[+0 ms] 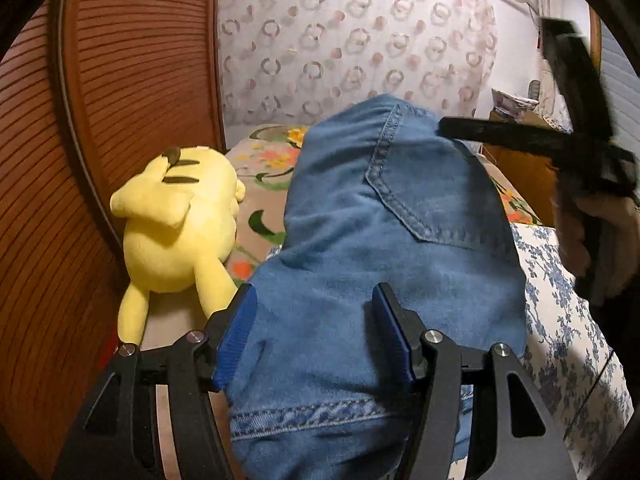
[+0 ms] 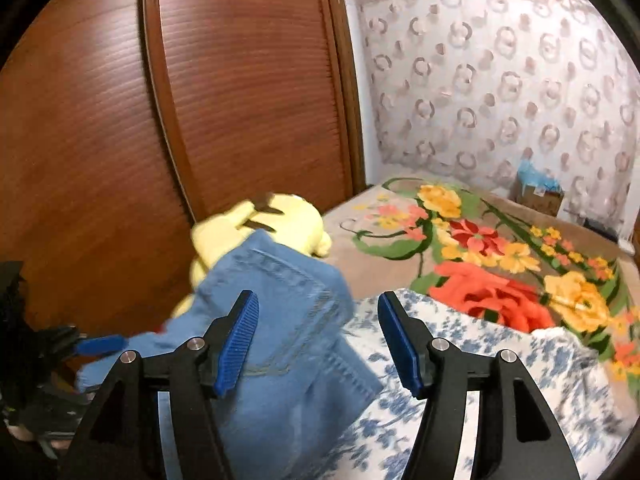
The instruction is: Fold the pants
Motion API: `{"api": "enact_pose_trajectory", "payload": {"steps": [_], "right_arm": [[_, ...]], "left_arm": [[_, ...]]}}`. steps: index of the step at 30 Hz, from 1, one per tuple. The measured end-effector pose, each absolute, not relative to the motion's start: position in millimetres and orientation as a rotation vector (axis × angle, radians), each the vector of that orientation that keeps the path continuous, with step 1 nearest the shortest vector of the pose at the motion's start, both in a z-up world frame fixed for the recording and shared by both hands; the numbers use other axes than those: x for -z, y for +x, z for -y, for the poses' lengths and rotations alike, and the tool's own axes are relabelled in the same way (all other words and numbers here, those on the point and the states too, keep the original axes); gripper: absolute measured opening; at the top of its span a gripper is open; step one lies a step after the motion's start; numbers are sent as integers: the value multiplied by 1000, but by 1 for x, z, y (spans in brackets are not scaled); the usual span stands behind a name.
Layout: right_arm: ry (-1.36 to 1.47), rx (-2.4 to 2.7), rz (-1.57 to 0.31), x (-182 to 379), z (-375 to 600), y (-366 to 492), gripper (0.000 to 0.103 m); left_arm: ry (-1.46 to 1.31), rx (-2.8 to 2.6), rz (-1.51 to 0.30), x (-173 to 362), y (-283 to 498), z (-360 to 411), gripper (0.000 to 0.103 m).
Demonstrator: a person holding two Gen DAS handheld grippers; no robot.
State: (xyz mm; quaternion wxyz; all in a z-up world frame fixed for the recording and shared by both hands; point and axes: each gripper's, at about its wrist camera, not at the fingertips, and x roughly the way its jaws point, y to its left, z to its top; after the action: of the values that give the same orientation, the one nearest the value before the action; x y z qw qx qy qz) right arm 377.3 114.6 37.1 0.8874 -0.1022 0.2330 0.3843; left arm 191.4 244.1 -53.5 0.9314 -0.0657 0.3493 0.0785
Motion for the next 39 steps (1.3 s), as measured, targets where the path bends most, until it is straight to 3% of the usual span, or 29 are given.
{"api": "enact_pose_trajectory", "payload": {"steps": [3,7,26,39], "right_arm": [[-199,-736,-603,-8,-115,397,64],[-140,-728,-624,7,-100,394,64],[-73,-706,-439,-32,49,247,64],[-45,-591,-374,-39,142,143,64]], "left_arm": [[-149,-160,-714,59,189,-247,61],[-146,-161,-706,55,185,-241,61],[-49,-50,-569,-9,142,-143,63],[-16,92,-525,-27,128,-69,83]]}}
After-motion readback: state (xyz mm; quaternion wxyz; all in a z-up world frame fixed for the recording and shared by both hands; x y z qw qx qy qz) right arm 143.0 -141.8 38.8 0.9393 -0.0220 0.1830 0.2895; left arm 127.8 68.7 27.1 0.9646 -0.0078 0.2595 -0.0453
